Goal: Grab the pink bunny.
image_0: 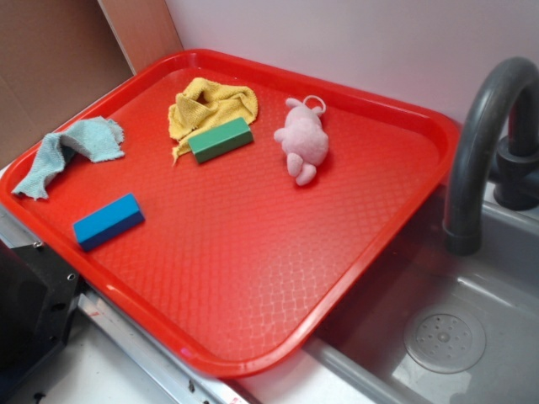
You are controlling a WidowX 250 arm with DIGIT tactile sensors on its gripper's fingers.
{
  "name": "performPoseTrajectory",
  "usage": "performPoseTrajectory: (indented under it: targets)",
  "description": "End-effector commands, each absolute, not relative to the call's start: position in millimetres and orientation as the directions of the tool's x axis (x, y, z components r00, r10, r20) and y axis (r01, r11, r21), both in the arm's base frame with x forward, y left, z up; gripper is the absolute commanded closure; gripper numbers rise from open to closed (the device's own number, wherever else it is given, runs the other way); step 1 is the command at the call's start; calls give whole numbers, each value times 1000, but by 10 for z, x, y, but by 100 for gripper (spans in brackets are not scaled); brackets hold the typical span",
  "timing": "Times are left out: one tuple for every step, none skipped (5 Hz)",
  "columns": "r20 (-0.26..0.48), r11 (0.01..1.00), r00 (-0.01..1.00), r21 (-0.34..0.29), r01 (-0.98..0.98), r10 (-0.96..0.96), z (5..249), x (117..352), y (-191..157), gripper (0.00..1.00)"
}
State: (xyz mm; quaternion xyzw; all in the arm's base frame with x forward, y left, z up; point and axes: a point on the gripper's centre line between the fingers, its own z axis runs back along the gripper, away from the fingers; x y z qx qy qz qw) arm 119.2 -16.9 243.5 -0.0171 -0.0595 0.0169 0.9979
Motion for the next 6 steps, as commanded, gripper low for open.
performPoseTrajectory:
  targets:
    - [118,999,992,-36,-32,36,2435,1192,-169,0]
    - [169,955,943,-126,-269,288,2439,1241,-85,0]
    - [228,850,823,-225,-476,521,2435,1364,-23,0]
    - [236,788,753,-240,-567,614,2356,1668,-25,0]
    - [244,780,741,-220,-586,625,2221,1984,-74,0]
    - [270,795,748,-170,-583,606,2030,2369,-138,0]
